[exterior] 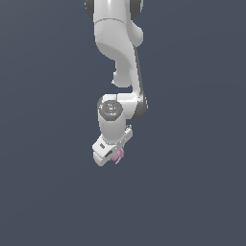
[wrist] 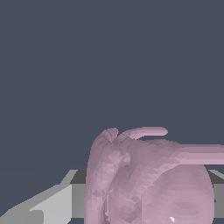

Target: Pick up the object and move it to a goal position.

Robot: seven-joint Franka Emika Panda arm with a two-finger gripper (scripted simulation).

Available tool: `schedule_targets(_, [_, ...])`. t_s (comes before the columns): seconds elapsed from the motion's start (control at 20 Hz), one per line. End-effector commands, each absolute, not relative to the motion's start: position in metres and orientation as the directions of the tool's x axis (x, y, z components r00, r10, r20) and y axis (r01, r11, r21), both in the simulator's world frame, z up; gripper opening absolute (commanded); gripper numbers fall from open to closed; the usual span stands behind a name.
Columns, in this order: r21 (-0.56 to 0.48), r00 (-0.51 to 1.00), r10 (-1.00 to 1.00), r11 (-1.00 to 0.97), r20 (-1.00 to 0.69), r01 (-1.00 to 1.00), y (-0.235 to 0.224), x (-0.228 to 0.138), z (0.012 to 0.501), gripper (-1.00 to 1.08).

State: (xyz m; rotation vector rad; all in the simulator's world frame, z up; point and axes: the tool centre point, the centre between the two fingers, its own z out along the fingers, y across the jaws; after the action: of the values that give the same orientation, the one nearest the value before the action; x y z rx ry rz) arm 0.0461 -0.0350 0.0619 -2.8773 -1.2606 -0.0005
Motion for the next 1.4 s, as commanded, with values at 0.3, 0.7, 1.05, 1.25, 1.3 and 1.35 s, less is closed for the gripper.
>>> schedule_targets(0.3, [0.0,0.678,0.735,-0.678,0.001,0.735,-0.102,0.075,0.093,-1.0])
schedule_targets(0.7, [0.0,0.678,0.735,-0.678,0.001,0.735,-0.158,0.102,0.119,-1.0])
schedule_targets(1.05, [0.0,0.678,0.735,-0.678,0.001,0.735,-0.194,0.119,0.135,-1.0])
schedule_targets(1.25, [0.0,0.678,0.735,-0.678,0.001,0.735,-0.21,0.127,0.142,-1.0])
schedule_targets(1.3, [0.0,0.678,0.735,-0.678,0.001,0.735,-0.213,0.129,0.143,-1.0])
schedule_targets(1.35, [0.0,0.678,0.735,-0.678,0.001,0.735,-0.215,0.13,0.145,-1.0])
